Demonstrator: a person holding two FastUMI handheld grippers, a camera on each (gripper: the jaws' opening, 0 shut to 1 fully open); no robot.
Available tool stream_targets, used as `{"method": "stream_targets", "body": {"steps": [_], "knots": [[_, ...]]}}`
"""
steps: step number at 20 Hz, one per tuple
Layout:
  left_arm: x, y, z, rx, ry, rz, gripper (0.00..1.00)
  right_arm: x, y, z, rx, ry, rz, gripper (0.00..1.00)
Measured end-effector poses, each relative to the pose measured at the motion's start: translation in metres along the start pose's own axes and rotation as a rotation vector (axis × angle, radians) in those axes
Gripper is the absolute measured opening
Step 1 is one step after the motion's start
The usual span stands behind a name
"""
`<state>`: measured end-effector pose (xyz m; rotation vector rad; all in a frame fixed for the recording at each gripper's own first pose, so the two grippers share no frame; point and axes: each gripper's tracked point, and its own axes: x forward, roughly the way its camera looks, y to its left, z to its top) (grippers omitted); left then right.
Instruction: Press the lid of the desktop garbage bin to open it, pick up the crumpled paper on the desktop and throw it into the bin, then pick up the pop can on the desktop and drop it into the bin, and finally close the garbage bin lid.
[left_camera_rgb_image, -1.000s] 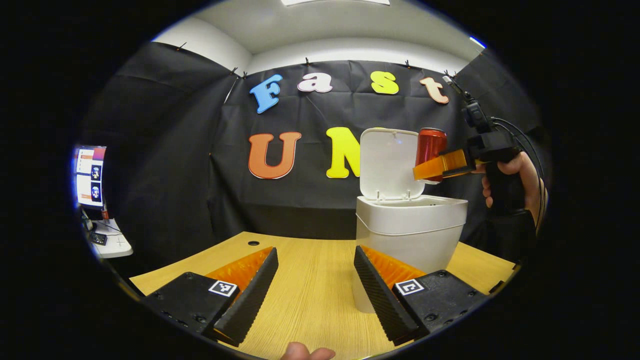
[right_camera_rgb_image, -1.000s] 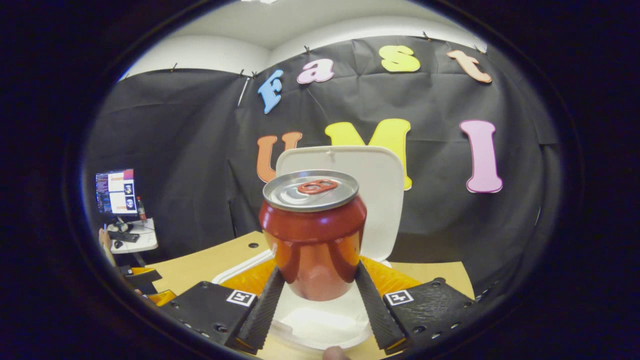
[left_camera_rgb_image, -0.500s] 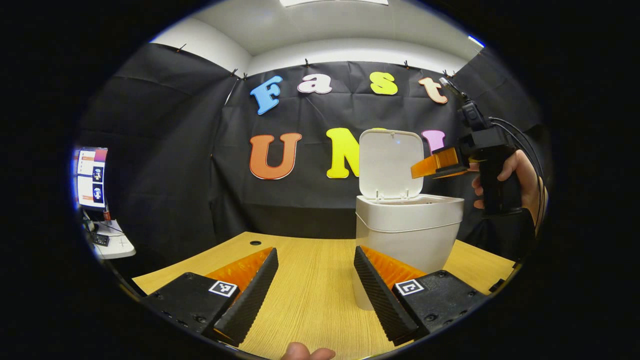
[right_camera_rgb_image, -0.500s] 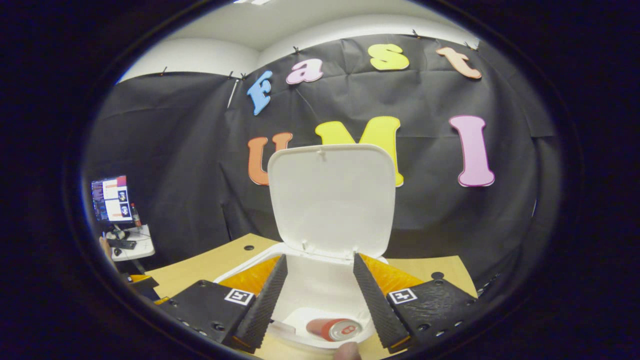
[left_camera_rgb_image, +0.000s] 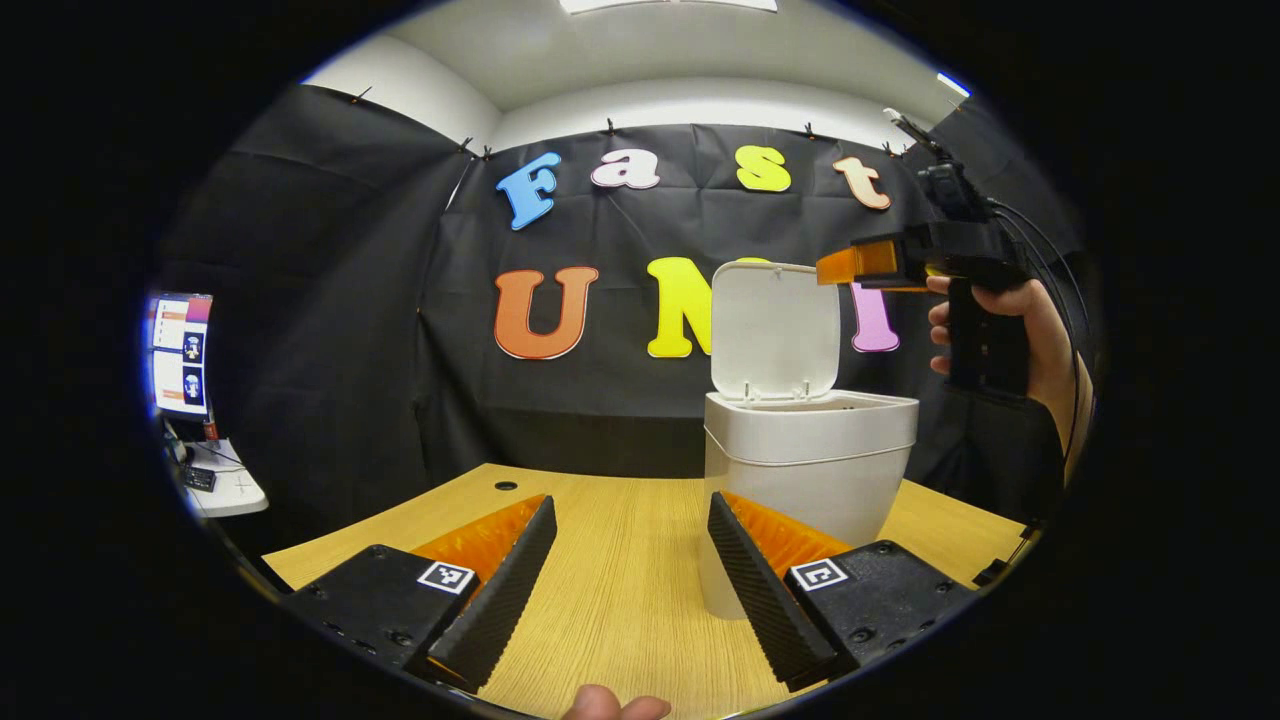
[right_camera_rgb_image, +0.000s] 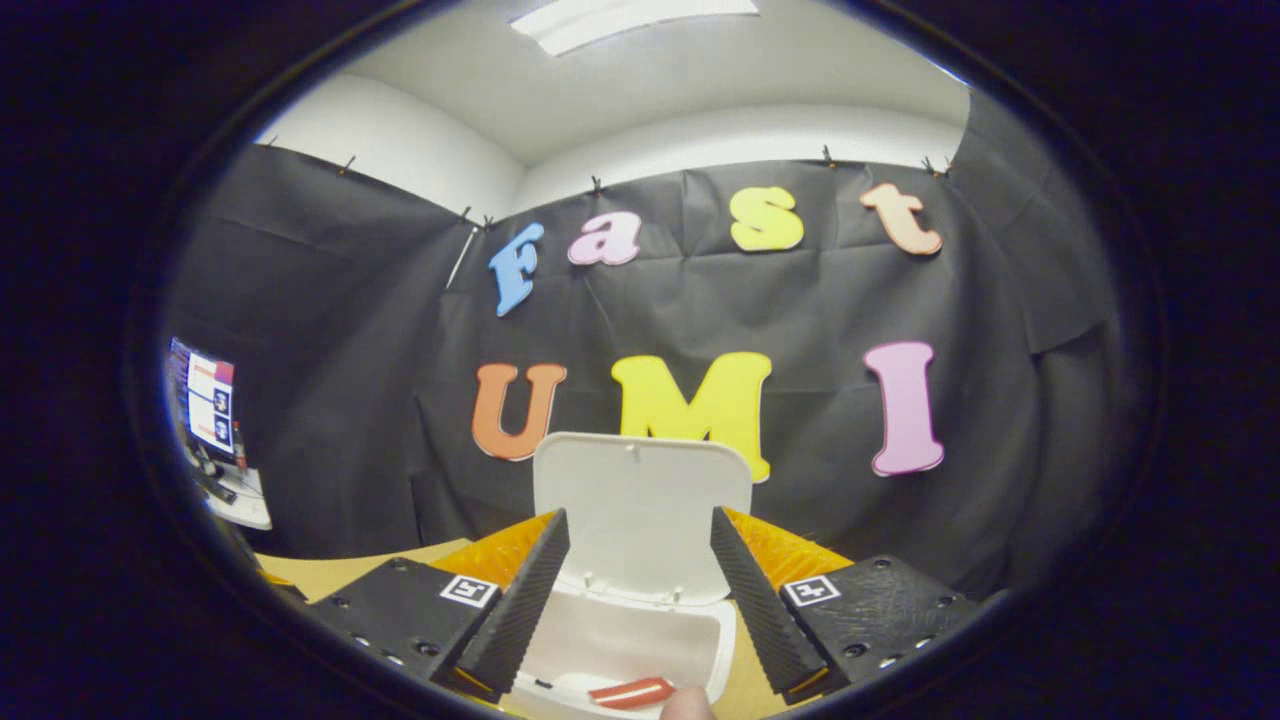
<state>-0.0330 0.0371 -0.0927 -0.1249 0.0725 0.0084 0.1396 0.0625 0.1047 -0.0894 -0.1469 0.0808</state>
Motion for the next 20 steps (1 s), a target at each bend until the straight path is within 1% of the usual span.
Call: {"method": "stream_targets", "body": {"steps": [1, 2, 4, 5, 6, 8, 12, 14, 16, 17, 18, 19, 20], "knots": [[0.004, 0.0, 0.001, -0.005, -0.001, -0.004, 0.98, 0.004, 0.001, 0.003, -0.025, -0.023, -0.011, 0.88], [0.007, -0.002, 0.002, -0.009, -0.002, -0.012, 0.98, 0.01, 0.007, 0.004, -0.035, -0.032, -0.006, 0.88], [0.016, -0.005, 0.005, -0.011, -0.01, -0.022, 0.98, 0.022, 0.013, 0.004, 0.007, -0.037, 0.009, 0.87], [0.022, -0.007, 0.005, -0.017, -0.017, -0.031, 0.98, 0.03, 0.012, 0.004, 0.021, -0.033, 0.01, 0.94], [0.031, -0.009, 0.005, -0.028, -0.023, -0.036, 0.98, 0.036, 0.008, 0.006, 0.034, -0.041, 0.002, 0.92], [0.054, -0.015, -0.001, -0.043, -0.01, -0.054, 0.98, 0.053, -0.001, 0.012, 0.058, -0.084, -0.009, 0.92], [0.081, -0.016, -0.014, -0.014, 0.033, -0.047, 0.99, 0.078, -0.016, 0.017, 0.078, -0.146, -0.042, 0.92], [0.082, -0.016, -0.011, -0.007, 0.025, -0.046, 0.99, 0.081, -0.023, 0.036, 0.061, -0.213, -0.064, 0.91], [0.084, -0.014, -0.006, 0.006, 0.014, -0.043, 0.98, 0.08, -0.024, 0.063, 0.039, -0.321, -0.086, 0.91], [0.084, -0.013, -0.009, 0.01, 0.019, -0.042, 0.98, 0.082, -0.025, 0.069, 0.026, -0.349, -0.103, 0.95], [0.084, -0.011, -0.012, 0.012, 0.027, -0.042, 0.98, 0.082, -0.025, 0.069, 0.019, -0.356, -0.111, 0.9], [0.081, -0.009, -0.011, 0.011, 0.03, -0.04, 0.98, 0.084, -0.022, 0.065, 0.021, -0.354, -0.112, 0.94], [0.079, -0.006, -0.009, 0.011, 0.028, -0.032, 0.98, 0.088, -0.023, 0.058, 0.021, -0.342, -0.115, 0.94]]}}
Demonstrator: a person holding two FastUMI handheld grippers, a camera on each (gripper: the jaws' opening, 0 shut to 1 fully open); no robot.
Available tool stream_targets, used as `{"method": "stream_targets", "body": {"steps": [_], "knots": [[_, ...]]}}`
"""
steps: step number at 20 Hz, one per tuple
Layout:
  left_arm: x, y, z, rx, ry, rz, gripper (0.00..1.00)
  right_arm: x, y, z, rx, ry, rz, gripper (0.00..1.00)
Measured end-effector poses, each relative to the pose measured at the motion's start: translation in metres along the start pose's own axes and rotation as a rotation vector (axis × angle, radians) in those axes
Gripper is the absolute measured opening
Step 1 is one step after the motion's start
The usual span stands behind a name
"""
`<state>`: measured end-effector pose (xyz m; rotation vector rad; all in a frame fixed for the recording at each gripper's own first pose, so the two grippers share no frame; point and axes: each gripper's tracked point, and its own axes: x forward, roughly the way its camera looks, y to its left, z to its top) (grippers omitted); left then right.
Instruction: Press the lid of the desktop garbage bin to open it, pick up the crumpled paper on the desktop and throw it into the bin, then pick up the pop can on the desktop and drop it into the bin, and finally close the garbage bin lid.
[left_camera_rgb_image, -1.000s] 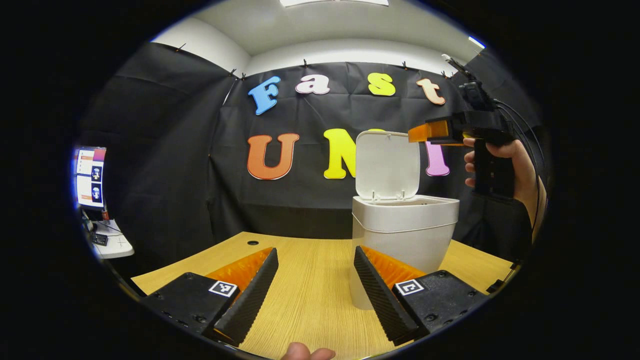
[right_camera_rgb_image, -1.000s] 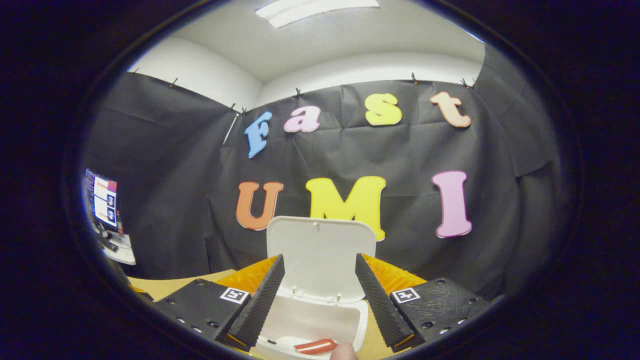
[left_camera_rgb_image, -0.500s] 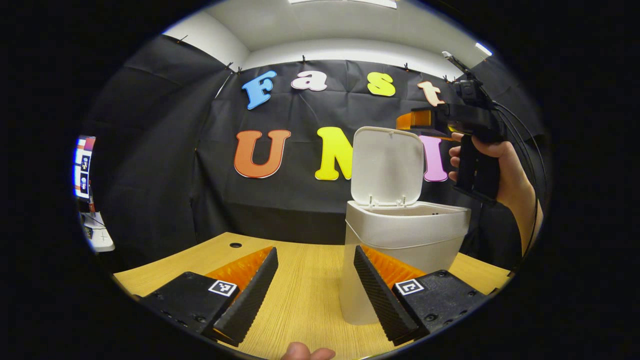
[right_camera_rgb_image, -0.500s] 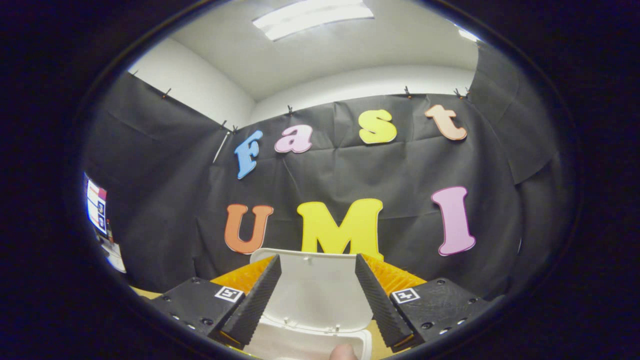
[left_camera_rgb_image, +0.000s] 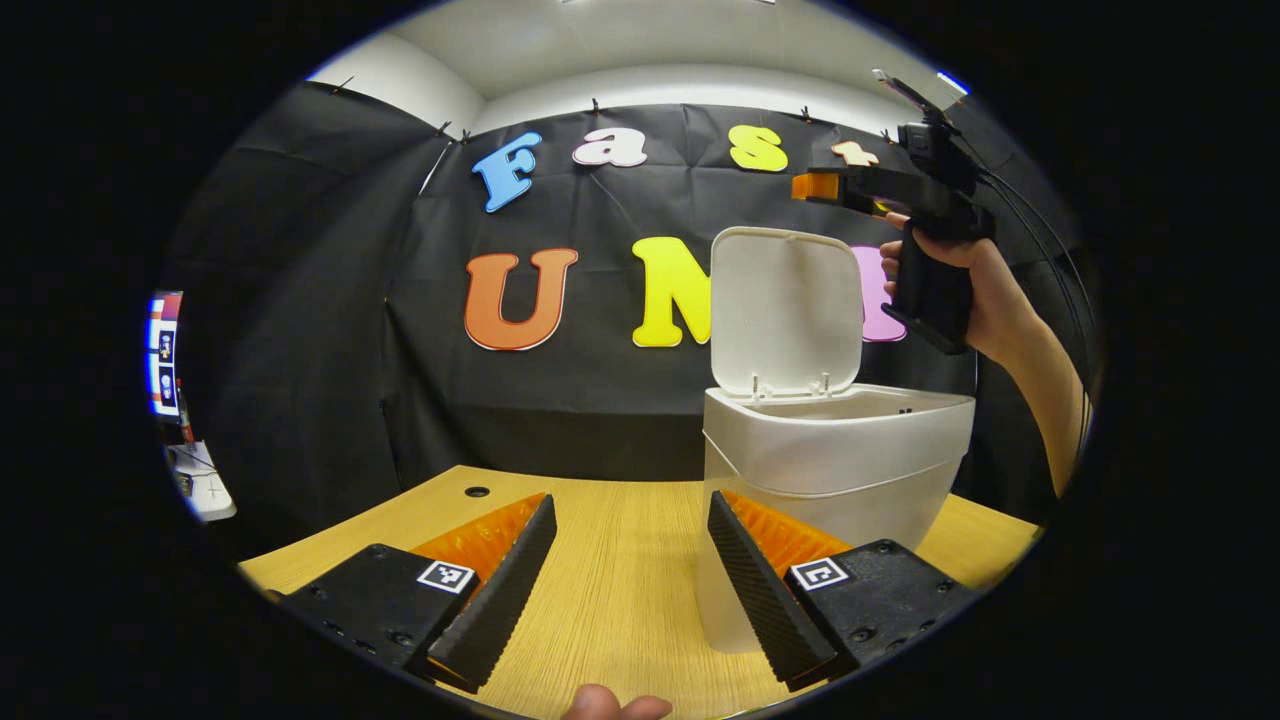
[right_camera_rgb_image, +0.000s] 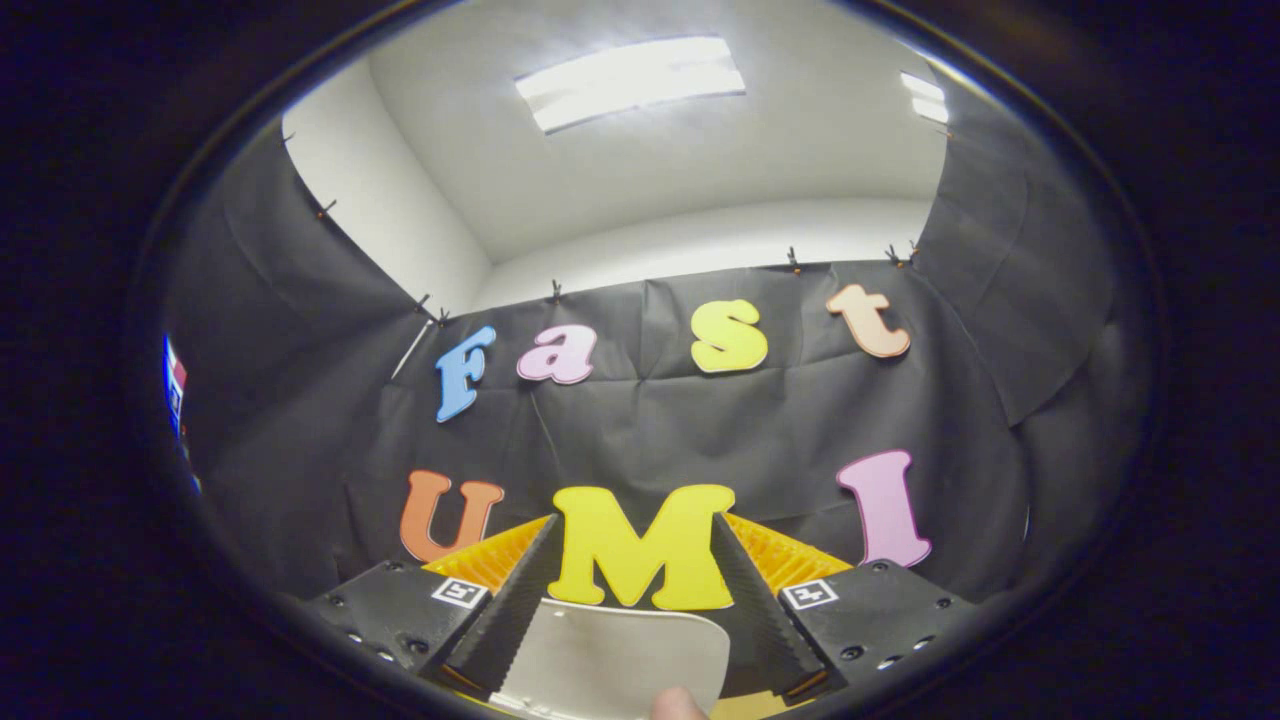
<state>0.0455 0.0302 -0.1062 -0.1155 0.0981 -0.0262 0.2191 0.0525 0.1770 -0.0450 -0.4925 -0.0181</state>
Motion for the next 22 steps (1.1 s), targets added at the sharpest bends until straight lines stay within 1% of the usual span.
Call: {"method": "stream_targets", "body": {"steps": [1, 2, 3, 4, 5, 7, 12, 13, 14, 15, 16, 17, 18, 19, 20, 22], "knots": [[-0.002, 0.004, 0.001, 0.0, -0.005, 0.008, 0.98, 0.003, 0.0, -0.008, 0.0, 0.016, -0.003, 0.9], [-0.003, 0.008, 0.002, 0.0, -0.01, 0.014, 0.98, 0.007, 0.001, -0.018, -0.003, 0.033, -0.006, 0.9], [-0.004, 0.012, 0.003, 0.002, -0.012, 0.025, 0.98, 0.016, 0.004, -0.027, -0.002, 0.055, -0.006, 0.94], [-0.005, 0.015, 0.004, 0.002, -0.013, 0.031, 0.98, 0.023, 0.006, -0.034, 0.006, 0.08, 0.0, 0.9], [-0.005, 0.017, 0.003, 0.0, -0.014, 0.035, 0.98, 0.028, 0.009, -0.043, 0.014, 0.106, 0.008, 0.9], [-0.006, 0.017, 0.003, -0.005, -0.012, 0.037, 0.98, 0.028, 0.005, -0.042, 0.034, 0.113, 0.011, 0.91], [-0.005, 0.012, 0.005, -0.004, -0.013, 0.02, 0.99, 0.014, 0.005, -0.044, 0.082, 0.176, 0.031, 0.92], [-0.007, 0.009, 0.006, 0.001, -0.015, 0.016, 0.98, 0.011, 0.007, -0.043, 0.073, 0.187, 0.037, 0.92], [-0.007, 0.008, 0.008, 0.004, -0.019, 0.016, 0.98, 0.007, 0.008, -0.042, 0.062, 0.197, 0.043, 0.96], [-0.009, 0.006, 0.01, 0.004, -0.023, 0.013, 0.98, 0.003, 0.008, -0.04, 0.057, 0.204, 0.045, 0.93], [-0.011, 0.003, 0.011, 0.001, -0.027, 0.008, 0.98, -0.002, 0.008, -0.04, 0.059, 0.223, 0.048, 0.93], [-0.013, 0.002, 0.012, -0.001, -0.03, 0.005, 0.98, -0.007, 0.009, -0.04, 0.064, 0.238, 0.052, 0.96], [-0.016, 0.0, 0.014, -0.002, -0.03, 0.002, 0.98, -0.011, 0.009, -0.039, 0.069, 0.255, 0.056, 0.92], [-0.019, -0.001, 0.013, -0.002, -0.029, -0.001, 0.98, -0.015, 0.009, -0.039, 0.075, 0.272, 0.058, 0.92], [-0.021, -0.001, 0.014, -0.001, -0.032, -0.004, 0.98, -0.02, 0.01, -0.038, 0.079, 0.285, 0.059, 0.96], [-0.026, 0.0, 0.017, -0.002, -0.035, 0.0, 0.98, -0.029, 0.012, -0.037, 0.072, 0.31, 0.062, 0.95]]}}
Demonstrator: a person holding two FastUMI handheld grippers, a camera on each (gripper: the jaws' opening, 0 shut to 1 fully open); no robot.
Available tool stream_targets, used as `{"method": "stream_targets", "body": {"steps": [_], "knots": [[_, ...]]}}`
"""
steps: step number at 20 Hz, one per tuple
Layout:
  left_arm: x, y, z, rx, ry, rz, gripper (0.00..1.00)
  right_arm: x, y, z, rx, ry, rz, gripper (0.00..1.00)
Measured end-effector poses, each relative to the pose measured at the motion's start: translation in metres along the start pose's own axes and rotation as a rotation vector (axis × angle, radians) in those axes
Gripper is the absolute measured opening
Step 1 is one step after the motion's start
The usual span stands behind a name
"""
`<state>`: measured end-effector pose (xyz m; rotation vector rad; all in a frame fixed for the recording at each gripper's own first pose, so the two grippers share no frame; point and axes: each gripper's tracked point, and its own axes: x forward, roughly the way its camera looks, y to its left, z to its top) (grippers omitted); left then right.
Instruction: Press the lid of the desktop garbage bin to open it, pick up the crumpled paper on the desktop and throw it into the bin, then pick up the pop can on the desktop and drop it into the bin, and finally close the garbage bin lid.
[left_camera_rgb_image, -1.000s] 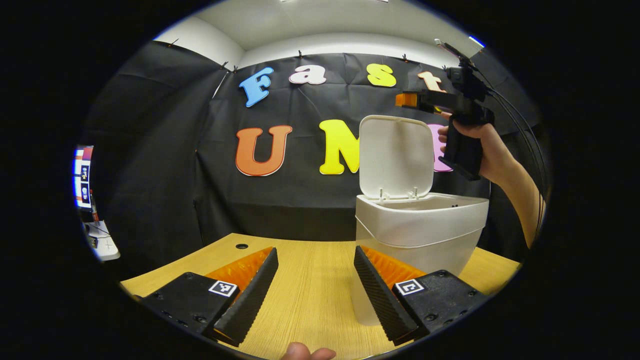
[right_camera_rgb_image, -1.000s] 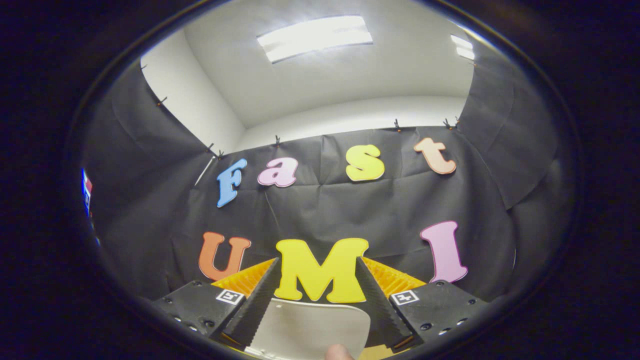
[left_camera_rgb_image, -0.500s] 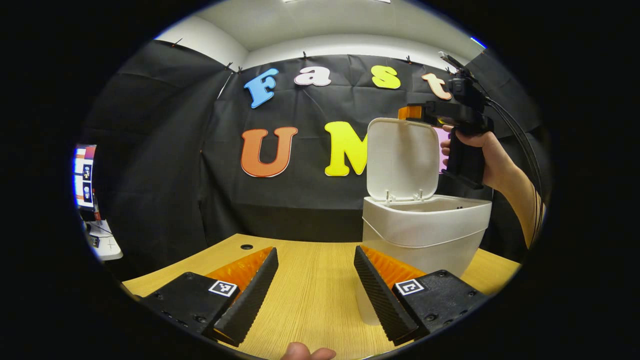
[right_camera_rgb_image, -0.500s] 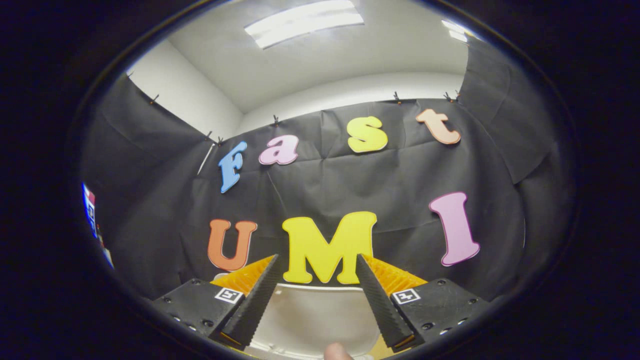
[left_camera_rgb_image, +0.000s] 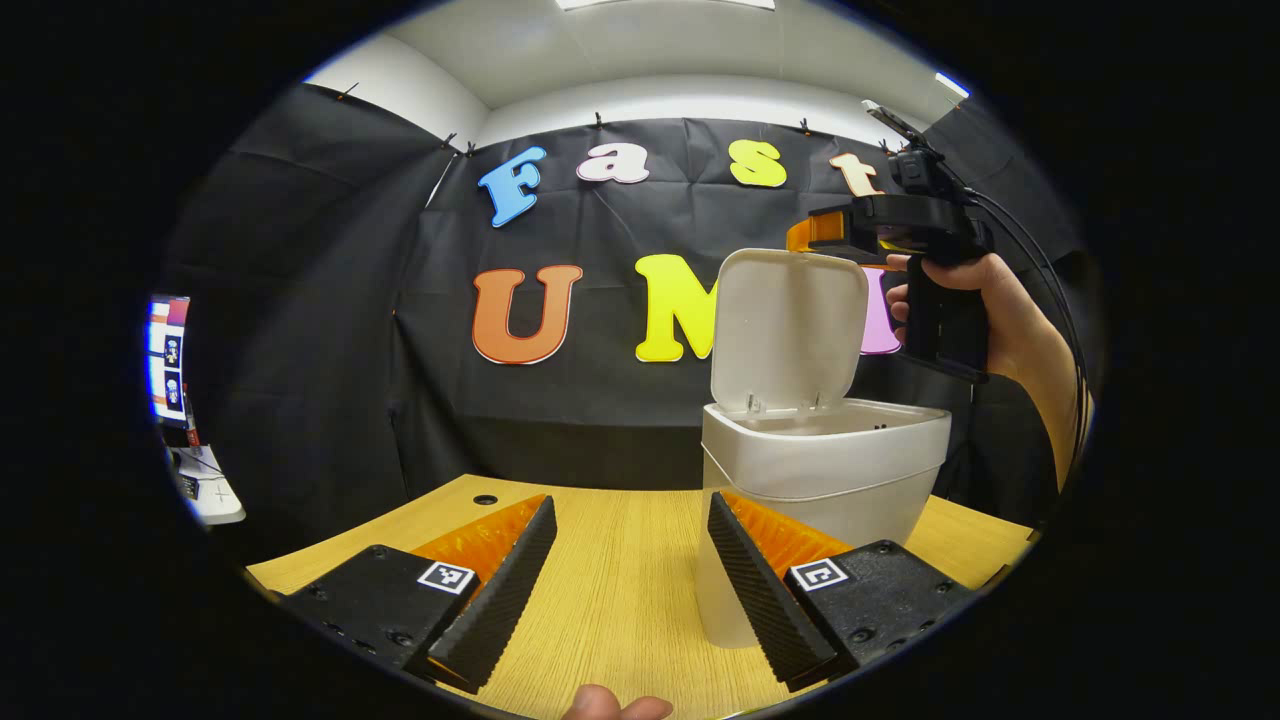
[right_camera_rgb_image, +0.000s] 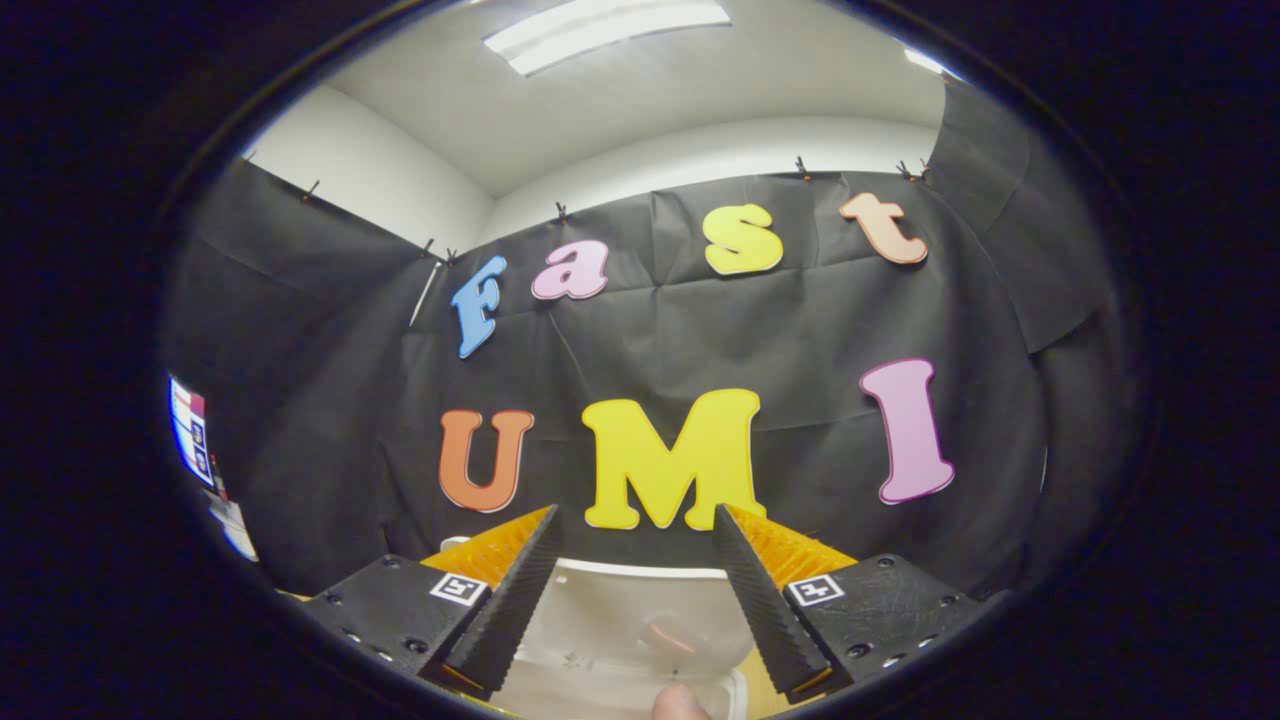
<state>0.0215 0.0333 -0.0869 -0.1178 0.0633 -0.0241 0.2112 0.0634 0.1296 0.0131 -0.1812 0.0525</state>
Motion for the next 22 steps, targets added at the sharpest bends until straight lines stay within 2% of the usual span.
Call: {"method": "stream_targets", "body": {"steps": [1, 2, 8, 12, 22], "knots": [[-0.003, 0.001, 0.0, -0.003, -0.001, 0.0, 0.98, -0.005, 0.002, -0.001, -0.003, 0.012, 0.003, 0.93], [-0.005, 0.001, 0.0, -0.007, -0.001, 0.0, 0.98, -0.01, 0.005, -0.002, -0.008, 0.021, 0.005, 0.96], [-0.017, -0.005, 0.002, -0.024, -0.009, -0.007, 0.98, -0.031, 0.017, -0.012, -0.025, 0.077, 0.015, 0.94], [-0.025, -0.007, 0.004, -0.024, -0.014, -0.01, 0.98, -0.046, 0.03, -0.024, -0.058, 0.12, 0.039, 0.88], [-0.032, -0.01, 0.005, -0.022, -0.011, 0.008, 0.98, -0.081, 0.036, -0.058, -0.034, 0.237, 0.071, 0.89]]}}
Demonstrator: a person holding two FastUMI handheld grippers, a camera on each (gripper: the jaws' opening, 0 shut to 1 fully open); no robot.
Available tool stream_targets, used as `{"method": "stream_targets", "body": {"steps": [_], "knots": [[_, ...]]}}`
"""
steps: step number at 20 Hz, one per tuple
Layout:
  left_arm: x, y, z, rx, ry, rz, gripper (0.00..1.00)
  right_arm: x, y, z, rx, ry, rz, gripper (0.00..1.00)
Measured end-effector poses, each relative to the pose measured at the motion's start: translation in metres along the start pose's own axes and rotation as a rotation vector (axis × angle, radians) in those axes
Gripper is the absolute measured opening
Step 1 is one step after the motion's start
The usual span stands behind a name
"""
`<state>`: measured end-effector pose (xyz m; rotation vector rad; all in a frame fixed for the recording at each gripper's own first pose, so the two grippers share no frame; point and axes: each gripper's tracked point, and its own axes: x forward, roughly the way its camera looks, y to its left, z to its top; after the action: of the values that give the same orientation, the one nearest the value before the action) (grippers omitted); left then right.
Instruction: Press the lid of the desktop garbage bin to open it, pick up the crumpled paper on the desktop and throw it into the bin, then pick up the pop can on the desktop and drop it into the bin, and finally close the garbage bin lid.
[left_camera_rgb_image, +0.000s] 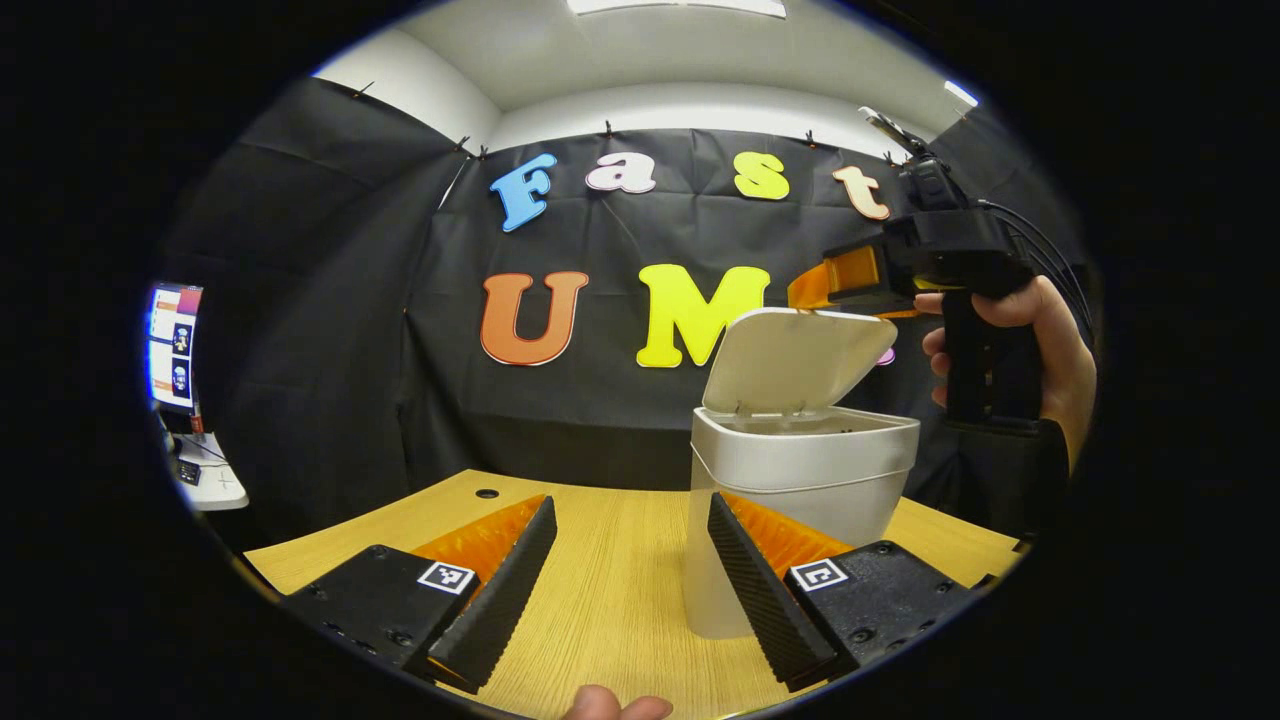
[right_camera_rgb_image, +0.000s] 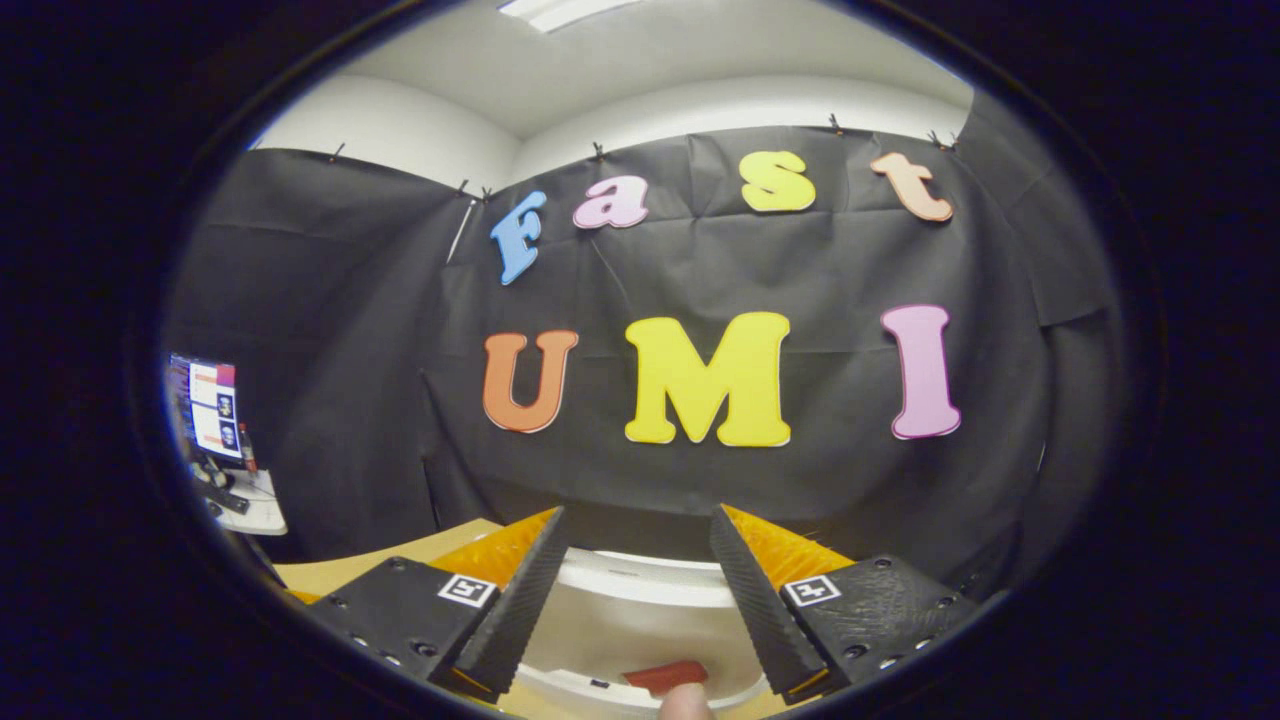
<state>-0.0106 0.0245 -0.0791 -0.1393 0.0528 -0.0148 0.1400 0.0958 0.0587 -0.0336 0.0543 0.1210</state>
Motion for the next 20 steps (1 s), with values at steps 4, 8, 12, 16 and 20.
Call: {"method": "stream_targets", "body": {"steps": [4, 8, 12, 16, 20], "knots": [[-0.001, -0.006, -0.001, 0.024, -0.002, -0.009, 0.98, -0.012, 0.004, -0.024, 0.022, 0.052, 0.024, 0.88], [0.002, -0.012, -0.003, 0.027, -0.004, -0.022, 0.98, -0.022, 0.0, -0.04, 0.013, 0.082, 0.014, 0.94], [0.005, -0.018, -0.004, 0.031, -0.007, -0.036, 0.98, -0.03, 0.001, -0.06, 0.01, 0.116, 0.015, 0.91], [0.007, -0.021, -0.005, 0.061, -0.014, -0.053, 0.98, -0.03, -0.001, -0.078, 0.033, 0.146, 0.01, 0.92], [0.008, -0.019, -0.004, 0.041, -0.034, -0.059, 0.99, -0.029, -0.005, -0.085, 0.025, 0.165, -0.005, 0.95]]}}
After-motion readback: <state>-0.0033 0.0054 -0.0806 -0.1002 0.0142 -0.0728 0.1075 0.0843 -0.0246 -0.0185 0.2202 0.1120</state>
